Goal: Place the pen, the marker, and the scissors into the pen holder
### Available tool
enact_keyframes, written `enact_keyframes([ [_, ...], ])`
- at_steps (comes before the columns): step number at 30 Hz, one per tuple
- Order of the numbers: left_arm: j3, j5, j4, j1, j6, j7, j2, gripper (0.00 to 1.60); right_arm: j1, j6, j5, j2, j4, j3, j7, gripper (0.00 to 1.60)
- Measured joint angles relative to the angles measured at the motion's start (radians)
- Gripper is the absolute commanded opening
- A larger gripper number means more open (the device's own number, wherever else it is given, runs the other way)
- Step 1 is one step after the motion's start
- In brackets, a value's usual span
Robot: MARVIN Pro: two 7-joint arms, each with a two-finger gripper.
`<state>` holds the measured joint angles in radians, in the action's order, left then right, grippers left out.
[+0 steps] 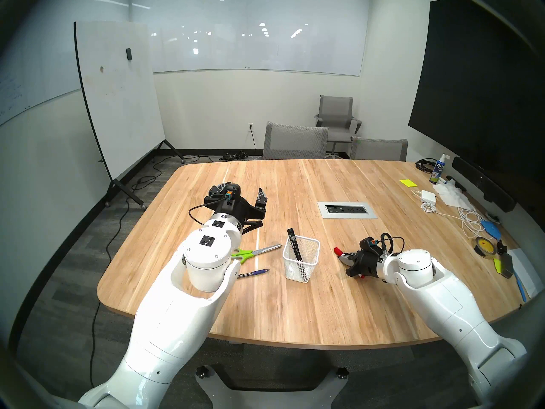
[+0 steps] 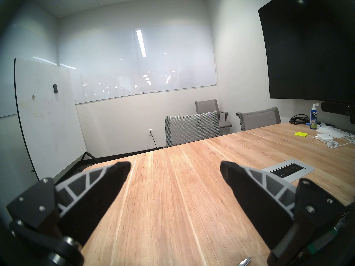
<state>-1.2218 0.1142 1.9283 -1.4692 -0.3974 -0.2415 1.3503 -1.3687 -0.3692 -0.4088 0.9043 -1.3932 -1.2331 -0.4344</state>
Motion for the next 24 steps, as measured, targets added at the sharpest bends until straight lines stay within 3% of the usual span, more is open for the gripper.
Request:
enact_keyframes([
  [15, 0.000, 0.000, 0.000, 0.000, 0.000, 0.000, 0.000, 1.60, -0.070, 0.065, -0.054, -0.015, -0.079, -0.076, -0.027, 0.00],
  [24, 0.000, 0.000, 0.000, 0.000, 0.000, 0.000, 0.000, 1.60, -0.154, 0.127, -0.121, -0.027, -0.195, -0.157, -0.059, 0.00],
])
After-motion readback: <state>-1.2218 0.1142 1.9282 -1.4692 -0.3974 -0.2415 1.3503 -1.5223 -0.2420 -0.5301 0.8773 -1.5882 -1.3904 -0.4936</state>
